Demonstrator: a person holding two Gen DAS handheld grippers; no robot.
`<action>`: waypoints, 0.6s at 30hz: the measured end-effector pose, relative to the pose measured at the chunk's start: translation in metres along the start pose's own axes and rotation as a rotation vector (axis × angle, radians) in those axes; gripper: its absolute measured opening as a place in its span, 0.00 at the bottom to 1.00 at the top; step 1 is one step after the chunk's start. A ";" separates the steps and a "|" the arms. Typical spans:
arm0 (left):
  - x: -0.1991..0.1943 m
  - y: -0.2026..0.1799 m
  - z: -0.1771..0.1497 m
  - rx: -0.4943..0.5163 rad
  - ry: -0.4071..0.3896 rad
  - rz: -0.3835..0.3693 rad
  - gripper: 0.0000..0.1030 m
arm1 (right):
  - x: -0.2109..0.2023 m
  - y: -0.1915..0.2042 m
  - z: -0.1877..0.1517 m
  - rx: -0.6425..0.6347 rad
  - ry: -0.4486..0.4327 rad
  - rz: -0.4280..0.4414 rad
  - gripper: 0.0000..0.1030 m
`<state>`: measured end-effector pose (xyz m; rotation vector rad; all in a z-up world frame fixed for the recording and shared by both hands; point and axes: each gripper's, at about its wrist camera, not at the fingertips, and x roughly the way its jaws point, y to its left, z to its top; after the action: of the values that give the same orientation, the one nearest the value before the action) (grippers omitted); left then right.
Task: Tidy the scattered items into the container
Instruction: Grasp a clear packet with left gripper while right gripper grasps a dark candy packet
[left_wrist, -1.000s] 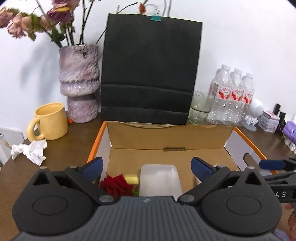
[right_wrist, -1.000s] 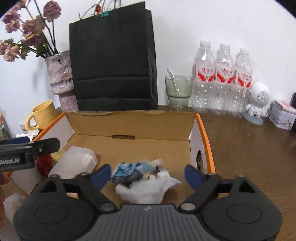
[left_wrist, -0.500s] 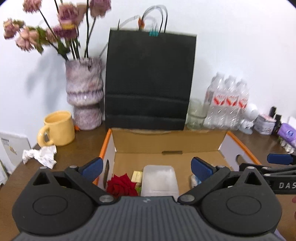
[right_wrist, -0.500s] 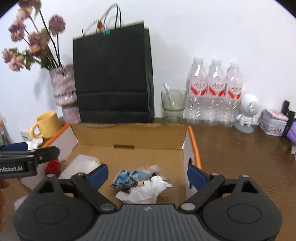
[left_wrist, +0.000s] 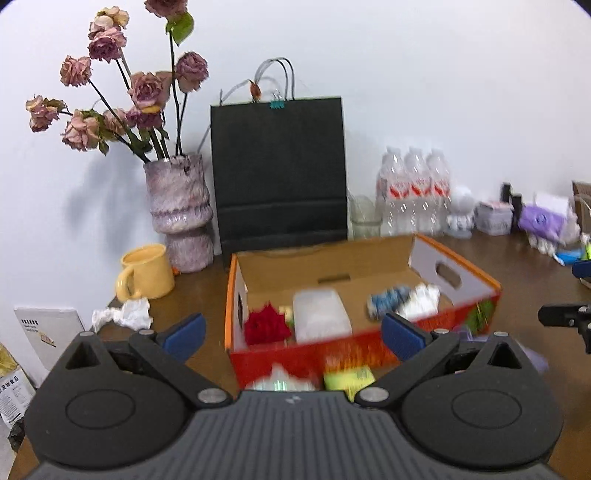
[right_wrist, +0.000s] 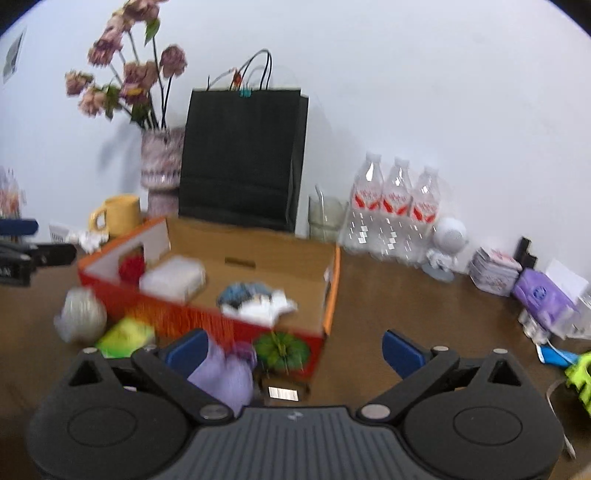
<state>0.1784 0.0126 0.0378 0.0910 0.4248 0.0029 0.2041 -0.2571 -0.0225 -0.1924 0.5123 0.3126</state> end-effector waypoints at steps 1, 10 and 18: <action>-0.003 -0.001 -0.006 0.003 0.015 -0.004 1.00 | -0.003 -0.001 -0.008 0.007 0.013 0.001 0.98; -0.014 -0.009 -0.054 -0.006 0.127 -0.021 1.00 | -0.008 -0.003 -0.065 0.101 0.131 0.017 0.98; -0.006 -0.012 -0.081 -0.033 0.227 0.000 1.00 | -0.006 -0.006 -0.087 0.135 0.177 -0.001 0.98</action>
<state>0.1391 0.0073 -0.0345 0.0584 0.6513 0.0201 0.1625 -0.2864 -0.0932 -0.0894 0.7066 0.2604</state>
